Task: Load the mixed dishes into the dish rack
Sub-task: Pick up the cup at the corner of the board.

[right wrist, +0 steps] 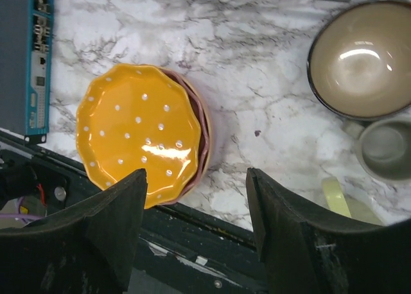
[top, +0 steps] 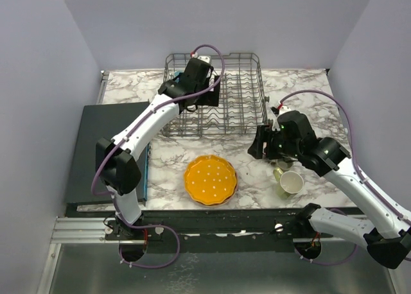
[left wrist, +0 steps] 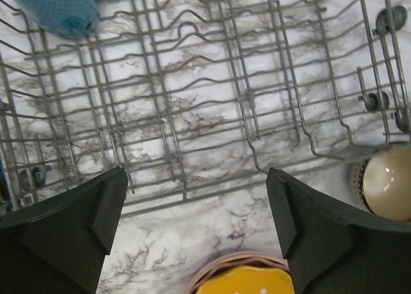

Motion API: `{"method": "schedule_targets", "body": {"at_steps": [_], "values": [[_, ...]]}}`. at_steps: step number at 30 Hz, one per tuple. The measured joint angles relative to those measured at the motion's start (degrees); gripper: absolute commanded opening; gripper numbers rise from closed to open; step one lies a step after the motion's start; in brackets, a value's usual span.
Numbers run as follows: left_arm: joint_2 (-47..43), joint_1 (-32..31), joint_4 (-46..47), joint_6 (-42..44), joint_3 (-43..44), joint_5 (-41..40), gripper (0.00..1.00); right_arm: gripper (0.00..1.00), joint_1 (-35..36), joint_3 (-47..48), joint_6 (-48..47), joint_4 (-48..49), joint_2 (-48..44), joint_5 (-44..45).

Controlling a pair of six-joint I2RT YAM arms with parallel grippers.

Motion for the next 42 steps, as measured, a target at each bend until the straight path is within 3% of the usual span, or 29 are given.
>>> {"method": "schedule_targets", "body": {"at_steps": [7,17,30,42], "values": [[-7.93,-4.20,-0.92,-2.73,-10.82,3.41,0.97,0.70,0.00,0.09,4.13,-7.80,-0.85,4.98],[-19.19,-5.31,-2.84,-5.84,-22.62,13.22,0.97,0.70,0.00,3.02,7.98,-18.23,0.07,9.38],[-24.02,-5.57,-1.99,-5.97,-31.45,22.27,0.98,0.70,0.00,3.72,11.39,-26.86,1.99,10.64],[-26.75,-5.57,0.13,-4.11,-38.60,23.30,0.98,0.68,0.00,-1.49,13.46,-28.72,3.41,9.16]]}}
